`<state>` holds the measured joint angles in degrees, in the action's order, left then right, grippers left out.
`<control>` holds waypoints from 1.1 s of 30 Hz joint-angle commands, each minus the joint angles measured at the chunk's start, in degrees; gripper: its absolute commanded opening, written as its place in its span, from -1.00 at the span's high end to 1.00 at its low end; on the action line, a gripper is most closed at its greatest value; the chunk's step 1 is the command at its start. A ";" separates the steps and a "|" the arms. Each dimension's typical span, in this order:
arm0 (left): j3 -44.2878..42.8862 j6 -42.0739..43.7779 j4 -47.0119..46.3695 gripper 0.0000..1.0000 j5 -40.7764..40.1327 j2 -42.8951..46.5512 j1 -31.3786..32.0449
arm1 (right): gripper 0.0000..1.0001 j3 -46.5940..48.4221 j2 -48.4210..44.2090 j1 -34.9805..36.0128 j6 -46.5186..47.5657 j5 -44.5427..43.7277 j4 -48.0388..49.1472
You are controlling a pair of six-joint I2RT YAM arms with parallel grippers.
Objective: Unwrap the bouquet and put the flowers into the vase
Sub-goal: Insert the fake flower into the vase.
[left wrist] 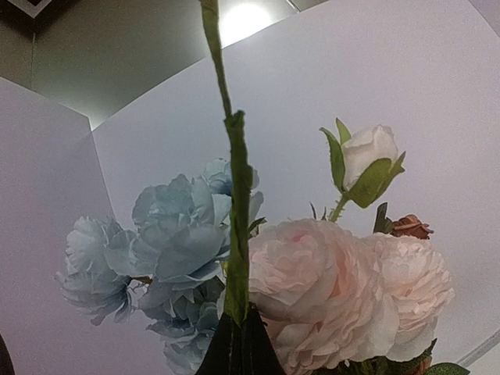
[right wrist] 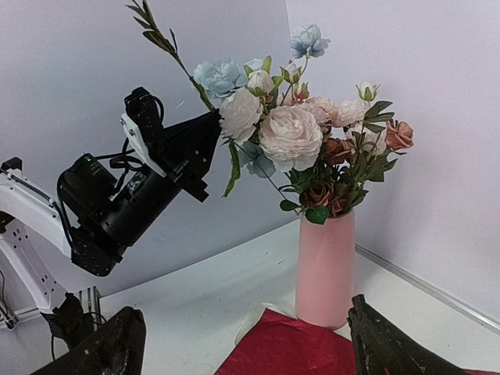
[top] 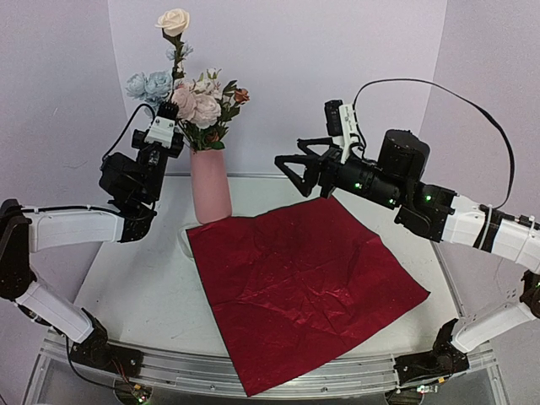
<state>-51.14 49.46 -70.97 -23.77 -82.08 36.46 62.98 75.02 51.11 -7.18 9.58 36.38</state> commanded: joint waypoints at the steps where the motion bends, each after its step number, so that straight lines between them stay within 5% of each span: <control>1: -3.61 -1.51 -4.89 1.00 1.37 -0.77 -1.02 | -0.82 2.24 -0.56 0.21 1.69 -0.36 2.38; 33: -2.26 -7.40 -5.21 1.00 7.80 -7.44 -1.62 | -0.84 1.37 -0.75 0.22 2.69 -1.11 1.85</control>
<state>-54.22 45.40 -74.11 -17.54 -88.88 35.07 62.98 75.02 51.11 -5.52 9.32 35.69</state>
